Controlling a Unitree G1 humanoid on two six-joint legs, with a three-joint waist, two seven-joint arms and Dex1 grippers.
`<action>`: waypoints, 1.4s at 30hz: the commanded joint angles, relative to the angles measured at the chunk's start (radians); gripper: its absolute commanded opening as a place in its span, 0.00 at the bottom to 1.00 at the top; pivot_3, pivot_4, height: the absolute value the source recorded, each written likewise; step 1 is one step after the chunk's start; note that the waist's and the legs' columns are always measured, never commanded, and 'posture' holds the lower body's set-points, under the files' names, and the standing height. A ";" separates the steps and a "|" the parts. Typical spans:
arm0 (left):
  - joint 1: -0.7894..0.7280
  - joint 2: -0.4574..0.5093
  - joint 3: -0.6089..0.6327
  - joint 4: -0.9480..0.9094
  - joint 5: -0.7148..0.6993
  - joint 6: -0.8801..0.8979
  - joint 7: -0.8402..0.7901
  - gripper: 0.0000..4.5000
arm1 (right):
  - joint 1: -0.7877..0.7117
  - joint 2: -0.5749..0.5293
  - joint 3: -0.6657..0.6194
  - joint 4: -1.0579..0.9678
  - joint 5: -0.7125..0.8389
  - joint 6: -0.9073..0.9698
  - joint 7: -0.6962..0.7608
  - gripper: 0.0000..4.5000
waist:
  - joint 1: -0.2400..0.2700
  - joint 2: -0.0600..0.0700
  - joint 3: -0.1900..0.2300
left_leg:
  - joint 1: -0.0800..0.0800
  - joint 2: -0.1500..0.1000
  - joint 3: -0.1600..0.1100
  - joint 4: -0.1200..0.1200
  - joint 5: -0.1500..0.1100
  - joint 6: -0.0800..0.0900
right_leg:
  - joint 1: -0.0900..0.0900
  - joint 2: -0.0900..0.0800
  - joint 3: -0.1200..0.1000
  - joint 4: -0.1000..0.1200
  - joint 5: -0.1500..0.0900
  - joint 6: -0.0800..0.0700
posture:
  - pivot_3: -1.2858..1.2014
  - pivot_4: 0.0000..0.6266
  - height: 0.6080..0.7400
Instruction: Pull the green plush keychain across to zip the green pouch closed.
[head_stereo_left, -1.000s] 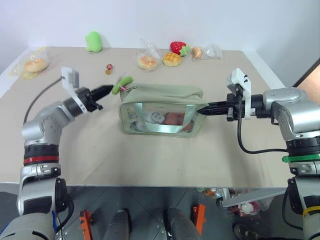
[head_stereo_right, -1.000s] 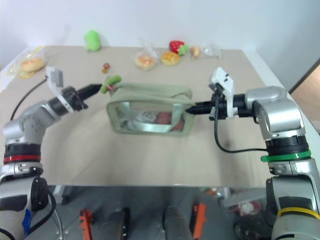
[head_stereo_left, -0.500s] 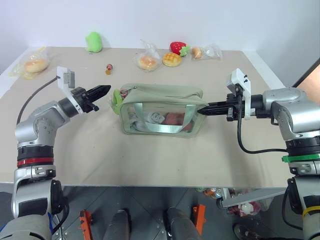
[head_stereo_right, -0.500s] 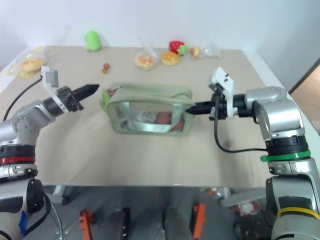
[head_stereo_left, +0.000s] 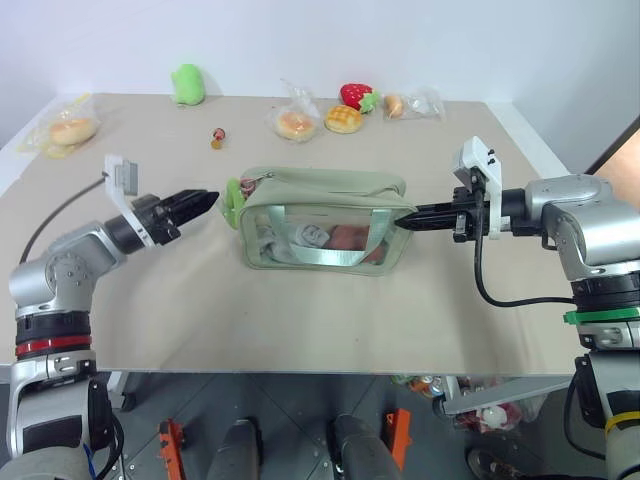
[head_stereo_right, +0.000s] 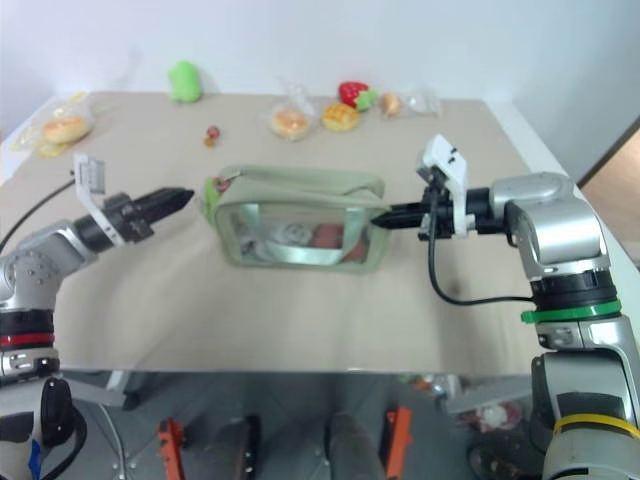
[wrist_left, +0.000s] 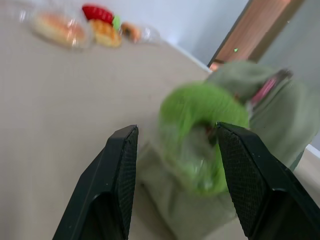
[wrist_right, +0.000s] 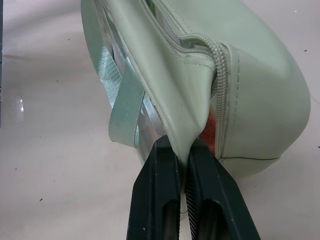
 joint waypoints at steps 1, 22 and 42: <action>-0.002 -0.018 0.006 -0.040 -0.025 0.009 0.016 0.56 | -0.012 -0.012 -0.024 -0.034 0.017 0.004 0.003 0.00 | 0.000 0.000 0.000 | 0.000 0.000 0.000 0.000 0.000 0.000 | 0.000 0.000 0.000 0.000 0.000 0.000 | 0.52 0.24 1.00; -0.076 -0.100 0.014 0.082 -0.040 0.006 0.041 0.08 | 0.023 -0.033 -0.049 -0.084 0.046 0.037 -0.027 0.00 | 0.000 0.000 0.000 | -0.001 -0.001 0.000 0.001 0.000 0.000 | 0.000 0.000 0.000 0.000 0.000 0.001 | 0.52 0.24 1.00; -0.363 -0.165 -0.043 -0.078 -0.021 -0.141 0.111 0.00 | 0.007 -0.016 -0.034 -0.062 0.042 0.021 -0.030 0.00 | 0.002 0.000 0.000 | -0.001 -0.001 0.000 0.001 0.000 0.000 | 0.001 0.000 0.001 -0.001 0.001 0.003 | 0.52 0.24 1.00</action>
